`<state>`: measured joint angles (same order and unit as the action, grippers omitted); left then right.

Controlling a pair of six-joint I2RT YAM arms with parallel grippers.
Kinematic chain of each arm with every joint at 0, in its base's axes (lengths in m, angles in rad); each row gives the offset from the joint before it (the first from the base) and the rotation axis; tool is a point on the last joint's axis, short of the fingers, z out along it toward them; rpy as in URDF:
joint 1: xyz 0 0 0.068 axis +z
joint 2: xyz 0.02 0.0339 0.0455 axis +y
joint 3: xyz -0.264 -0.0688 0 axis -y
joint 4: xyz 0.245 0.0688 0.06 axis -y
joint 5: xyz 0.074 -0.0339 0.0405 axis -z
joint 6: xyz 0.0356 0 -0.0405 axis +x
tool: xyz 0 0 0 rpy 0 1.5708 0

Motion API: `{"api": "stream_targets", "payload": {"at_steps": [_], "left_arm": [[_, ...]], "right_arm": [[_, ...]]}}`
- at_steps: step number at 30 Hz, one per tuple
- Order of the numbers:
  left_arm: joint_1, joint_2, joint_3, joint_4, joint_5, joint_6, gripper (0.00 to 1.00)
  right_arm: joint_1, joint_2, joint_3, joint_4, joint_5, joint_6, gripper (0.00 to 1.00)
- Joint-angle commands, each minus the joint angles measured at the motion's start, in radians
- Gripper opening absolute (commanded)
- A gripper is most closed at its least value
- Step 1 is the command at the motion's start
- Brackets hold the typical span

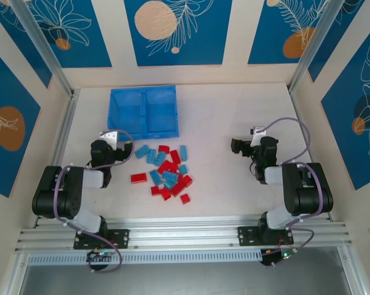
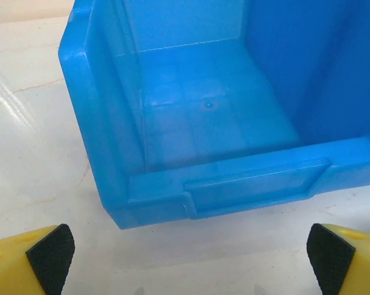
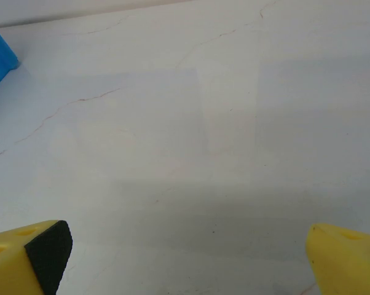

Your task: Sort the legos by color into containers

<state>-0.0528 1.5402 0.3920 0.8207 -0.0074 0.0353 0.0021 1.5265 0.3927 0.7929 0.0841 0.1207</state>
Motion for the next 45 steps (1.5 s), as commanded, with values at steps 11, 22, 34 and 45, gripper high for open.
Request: {"api": "stream_targets", "payload": {"at_steps": [11,22,34,45], "left_arm": [[-0.002,-0.005,0.018,-0.006,0.014,0.015,1.0],[-0.027,-0.071,0.016,-0.049,-0.078,0.015,1.0],[-0.138,-0.555,0.315,-1.097,-0.329,-0.661,0.98],[-0.362,-0.512,0.417,-1.585,-0.046,-1.027,0.85]], "right_arm": [[-0.005,-0.003,0.024,0.016,-0.016,-0.022,0.99],[0.089,-0.379,0.201,-0.624,0.23,0.194,0.96],[0.516,-0.373,0.536,-1.386,-0.035,0.462,0.96],[0.83,-0.004,0.801,-1.453,0.03,0.463,0.97]]}}
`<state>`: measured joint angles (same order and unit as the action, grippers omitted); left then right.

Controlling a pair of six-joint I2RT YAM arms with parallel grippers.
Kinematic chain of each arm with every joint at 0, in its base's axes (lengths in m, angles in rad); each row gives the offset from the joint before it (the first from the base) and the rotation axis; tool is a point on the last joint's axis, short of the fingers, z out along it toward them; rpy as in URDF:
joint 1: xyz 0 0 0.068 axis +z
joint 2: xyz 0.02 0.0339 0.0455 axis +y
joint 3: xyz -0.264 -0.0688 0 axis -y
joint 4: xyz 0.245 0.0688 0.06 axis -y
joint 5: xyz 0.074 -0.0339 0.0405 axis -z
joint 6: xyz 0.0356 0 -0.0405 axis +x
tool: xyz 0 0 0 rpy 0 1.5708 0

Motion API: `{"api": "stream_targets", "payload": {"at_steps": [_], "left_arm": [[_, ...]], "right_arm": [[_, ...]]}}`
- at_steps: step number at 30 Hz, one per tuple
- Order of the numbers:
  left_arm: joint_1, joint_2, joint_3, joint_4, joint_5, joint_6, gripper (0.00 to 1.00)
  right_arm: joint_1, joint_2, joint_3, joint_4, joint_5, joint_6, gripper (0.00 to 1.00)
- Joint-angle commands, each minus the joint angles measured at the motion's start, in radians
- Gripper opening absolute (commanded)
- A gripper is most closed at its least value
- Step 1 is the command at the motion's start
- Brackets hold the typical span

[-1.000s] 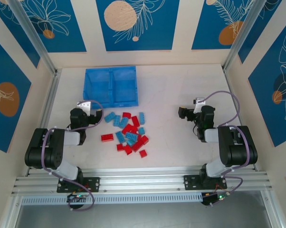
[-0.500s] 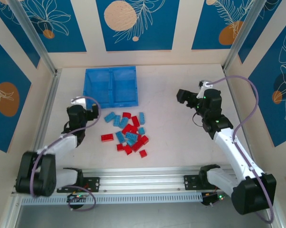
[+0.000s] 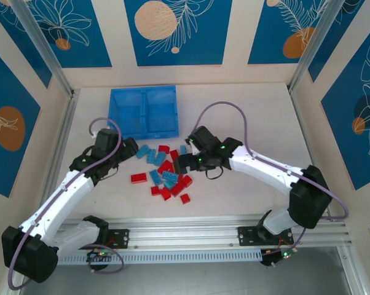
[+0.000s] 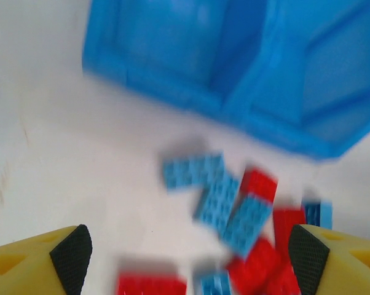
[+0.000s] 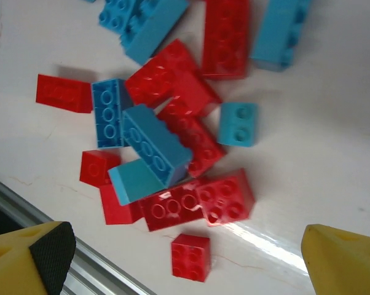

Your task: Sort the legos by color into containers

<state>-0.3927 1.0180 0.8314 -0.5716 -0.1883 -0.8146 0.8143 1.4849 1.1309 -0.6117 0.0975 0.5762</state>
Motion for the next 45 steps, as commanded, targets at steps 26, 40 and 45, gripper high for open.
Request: {"api": "stream_targets", "payload": {"at_steps": [26,40,45], "left_arm": [[-0.116,0.298,-0.108,-0.034,0.046,-0.832,0.94],[-0.101,0.471,-0.109,0.059,0.202,-0.819,0.62],[-0.097,0.485,-0.086,0.04,0.199,-0.762,0.4]], "right_arm": [[0.084,0.08,0.131,-0.104,0.045,0.037,0.97],[0.095,0.049,0.135,-0.125,0.077,0.059,0.97],[0.103,0.031,0.122,-0.095,0.049,0.052,0.98]]}}
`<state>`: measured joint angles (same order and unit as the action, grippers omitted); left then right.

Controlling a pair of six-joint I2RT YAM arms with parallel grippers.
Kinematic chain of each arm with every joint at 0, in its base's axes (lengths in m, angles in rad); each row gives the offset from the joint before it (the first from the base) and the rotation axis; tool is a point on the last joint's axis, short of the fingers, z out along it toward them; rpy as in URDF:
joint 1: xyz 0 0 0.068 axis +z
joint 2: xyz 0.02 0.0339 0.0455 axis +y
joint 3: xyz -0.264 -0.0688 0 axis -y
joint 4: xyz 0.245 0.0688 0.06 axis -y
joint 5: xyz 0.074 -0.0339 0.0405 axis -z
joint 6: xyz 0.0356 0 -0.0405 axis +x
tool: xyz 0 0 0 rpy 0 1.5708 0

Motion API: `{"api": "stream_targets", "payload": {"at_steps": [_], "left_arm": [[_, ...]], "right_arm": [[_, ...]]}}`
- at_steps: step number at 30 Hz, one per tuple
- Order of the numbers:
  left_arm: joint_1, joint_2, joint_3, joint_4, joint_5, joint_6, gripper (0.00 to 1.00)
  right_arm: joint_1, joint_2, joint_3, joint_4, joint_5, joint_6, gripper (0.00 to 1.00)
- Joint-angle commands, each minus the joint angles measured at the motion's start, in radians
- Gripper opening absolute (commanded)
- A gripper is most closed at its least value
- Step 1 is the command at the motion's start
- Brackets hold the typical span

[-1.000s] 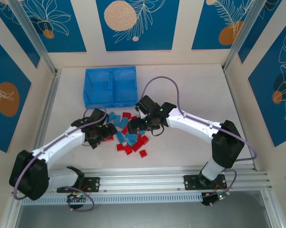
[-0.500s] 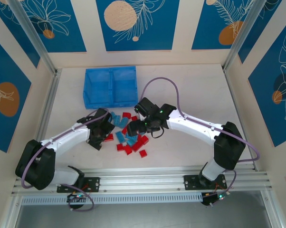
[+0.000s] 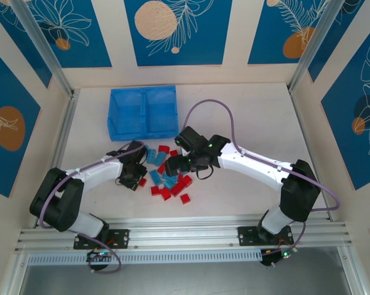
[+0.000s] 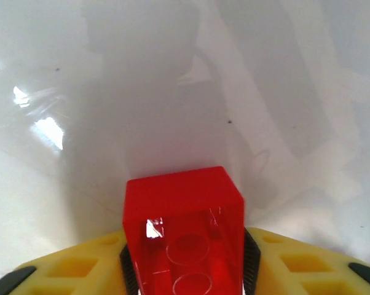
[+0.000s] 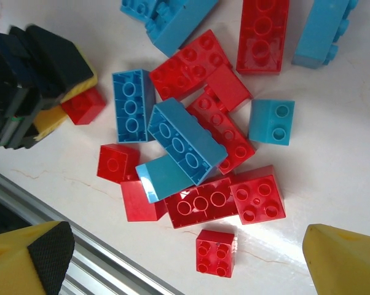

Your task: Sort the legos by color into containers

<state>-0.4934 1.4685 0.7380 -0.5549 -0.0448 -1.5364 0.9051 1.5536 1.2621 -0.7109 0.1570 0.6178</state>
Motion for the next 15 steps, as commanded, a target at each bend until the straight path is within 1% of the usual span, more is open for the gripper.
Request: {"api": "stream_targets", "payload": {"at_steps": [1,4,8,12,15], "left_arm": [[0.005,0.035,0.016,0.014,0.053,-0.025,0.37],[0.01,0.026,0.043,-0.01,0.041,0.035,0.29],[0.012,-0.024,0.094,-0.03,0.0,0.147,0.24],[0.006,-0.077,0.245,-0.076,-0.1,0.39,0.23],[0.006,-0.049,0.396,-0.101,-0.152,0.595,0.23]], "right_arm": [[0.014,-0.045,-0.018,0.024,-0.028,0.008,0.98],[0.014,-0.059,-0.038,0.068,-0.06,0.014,0.98],[0.013,-0.068,-0.036,0.071,-0.034,0.026,0.97],[0.013,-0.098,-0.047,0.071,0.008,0.034,0.98],[0.012,-0.128,-0.058,0.074,0.047,0.043,0.98]]}}
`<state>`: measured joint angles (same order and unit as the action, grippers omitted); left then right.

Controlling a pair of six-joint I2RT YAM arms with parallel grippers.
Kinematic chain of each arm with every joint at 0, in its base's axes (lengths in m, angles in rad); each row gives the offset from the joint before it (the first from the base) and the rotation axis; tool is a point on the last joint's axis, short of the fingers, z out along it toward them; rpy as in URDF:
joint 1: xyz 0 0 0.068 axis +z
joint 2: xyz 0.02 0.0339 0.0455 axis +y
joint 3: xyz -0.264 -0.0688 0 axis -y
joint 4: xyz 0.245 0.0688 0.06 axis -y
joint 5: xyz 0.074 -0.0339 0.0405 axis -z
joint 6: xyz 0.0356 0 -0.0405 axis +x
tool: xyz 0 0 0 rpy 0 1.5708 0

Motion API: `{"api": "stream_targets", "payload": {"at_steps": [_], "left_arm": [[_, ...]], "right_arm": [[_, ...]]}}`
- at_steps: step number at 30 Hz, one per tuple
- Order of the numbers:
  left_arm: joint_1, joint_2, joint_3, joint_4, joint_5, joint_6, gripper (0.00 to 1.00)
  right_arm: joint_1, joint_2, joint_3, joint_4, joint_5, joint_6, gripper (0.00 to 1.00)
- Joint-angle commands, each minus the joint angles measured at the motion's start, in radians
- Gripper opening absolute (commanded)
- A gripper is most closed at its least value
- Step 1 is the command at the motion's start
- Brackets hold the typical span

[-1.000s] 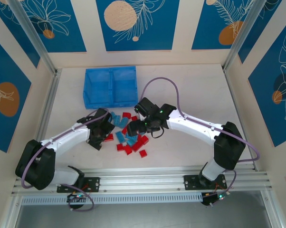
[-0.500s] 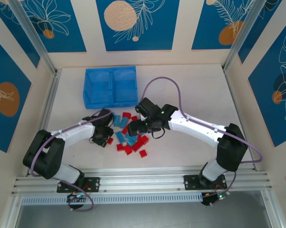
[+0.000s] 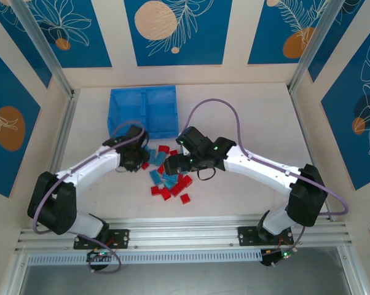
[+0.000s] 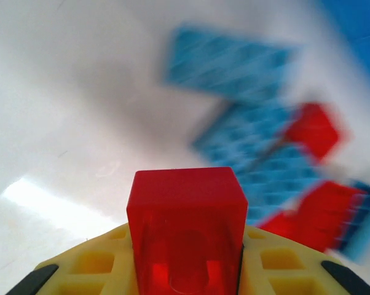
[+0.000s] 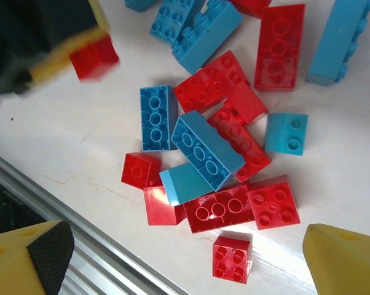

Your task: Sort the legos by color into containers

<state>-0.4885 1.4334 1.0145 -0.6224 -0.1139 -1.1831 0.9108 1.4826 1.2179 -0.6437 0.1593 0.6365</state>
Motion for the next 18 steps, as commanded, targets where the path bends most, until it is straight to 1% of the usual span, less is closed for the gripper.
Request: {"api": "stream_targets", "payload": {"at_steps": [1,3,5,8,10,13,15,16,18], "left_arm": [[0.001,0.01,0.173,-0.022,-0.08,0.319,0.23],[0.002,0.078,0.28,0.003,-0.063,0.451,0.24],[0.005,0.191,0.426,-0.01,-0.052,0.566,0.23],[0.013,0.382,0.646,-0.081,-0.074,0.661,0.2],[0.025,0.526,0.783,-0.102,-0.085,0.695,0.21],[0.062,0.7,0.926,-0.102,-0.021,0.68,0.23],[0.081,0.778,0.969,-0.077,0.019,0.658,0.25],[0.085,0.806,0.981,-0.059,0.025,0.657,0.25],[0.087,0.845,0.999,-0.036,0.025,0.67,0.29]], "right_arm": [[0.006,-0.065,-0.018,0.009,0.059,0.027,0.98],[0.004,-0.081,-0.029,0.01,0.082,0.037,0.98],[0.002,-0.096,-0.039,0.01,0.099,0.05,0.98],[0.0,-0.112,-0.049,0.001,0.102,0.067,0.98],[0.002,-0.122,-0.053,-0.012,0.106,0.079,0.98],[0.009,-0.138,-0.058,-0.034,0.11,0.091,0.98],[0.014,-0.152,-0.062,-0.048,0.115,0.096,0.98],[0.017,-0.16,-0.064,-0.055,0.117,0.098,0.98],[0.021,-0.173,-0.069,-0.07,0.126,0.101,0.98]]}}
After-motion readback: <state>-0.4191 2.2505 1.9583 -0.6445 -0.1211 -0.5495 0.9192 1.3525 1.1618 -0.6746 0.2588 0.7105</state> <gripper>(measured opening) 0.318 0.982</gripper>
